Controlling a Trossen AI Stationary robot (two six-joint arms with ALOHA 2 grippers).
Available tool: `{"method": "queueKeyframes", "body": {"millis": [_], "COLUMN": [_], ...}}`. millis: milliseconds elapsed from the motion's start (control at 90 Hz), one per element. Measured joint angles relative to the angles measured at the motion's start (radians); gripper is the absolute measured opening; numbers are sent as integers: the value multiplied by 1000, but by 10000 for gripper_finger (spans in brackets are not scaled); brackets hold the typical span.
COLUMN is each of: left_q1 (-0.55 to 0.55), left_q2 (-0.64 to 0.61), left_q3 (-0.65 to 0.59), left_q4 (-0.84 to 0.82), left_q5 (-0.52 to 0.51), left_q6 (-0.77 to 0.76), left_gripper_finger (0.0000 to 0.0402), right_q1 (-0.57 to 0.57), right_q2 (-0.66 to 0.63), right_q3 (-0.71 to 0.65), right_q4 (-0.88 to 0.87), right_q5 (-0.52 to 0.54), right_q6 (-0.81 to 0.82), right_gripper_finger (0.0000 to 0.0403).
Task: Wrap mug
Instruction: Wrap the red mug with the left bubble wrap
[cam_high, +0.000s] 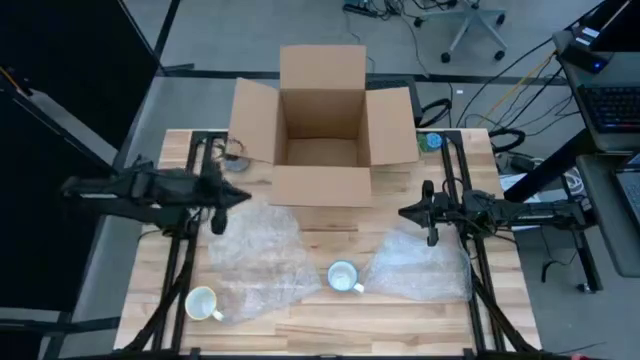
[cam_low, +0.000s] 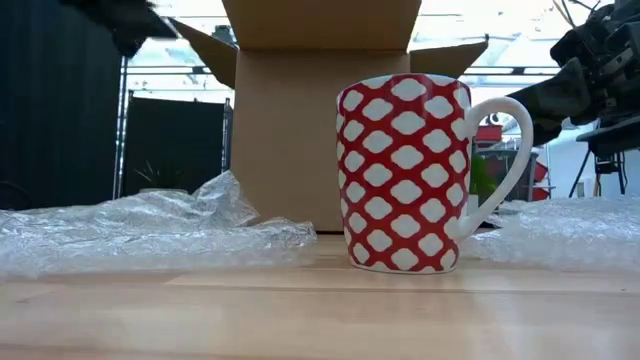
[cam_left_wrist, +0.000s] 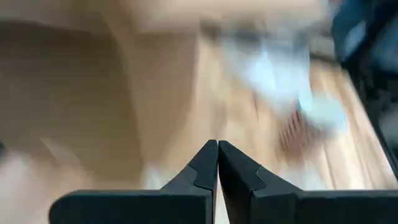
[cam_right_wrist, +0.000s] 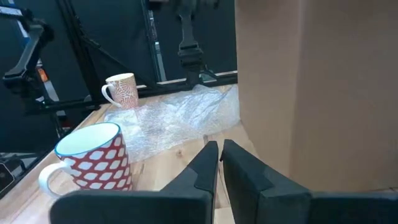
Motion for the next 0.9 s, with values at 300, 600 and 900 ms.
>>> {"method": "queueKeyframes", "body": {"millis": [300, 600, 900], "left_q1": [-109, -107, -139], "left_q2": [254, 393, 433], "left_q3": [1, 1, -29], "left_q4": [-25, -51, -65], "left_q5": [128, 95, 112], "left_q6": [-112, -130, -256], "left_gripper_finger": [0, 25, 143], "right_q1": [0, 0, 0], "right_q2": [0, 0, 0], "right_q3": [0, 0, 0], "right_q4": [0, 0, 0], "right_q5": [0, 0, 0], "right_q6": [0, 0, 0], "right_gripper_finger": [11, 11, 11]}}
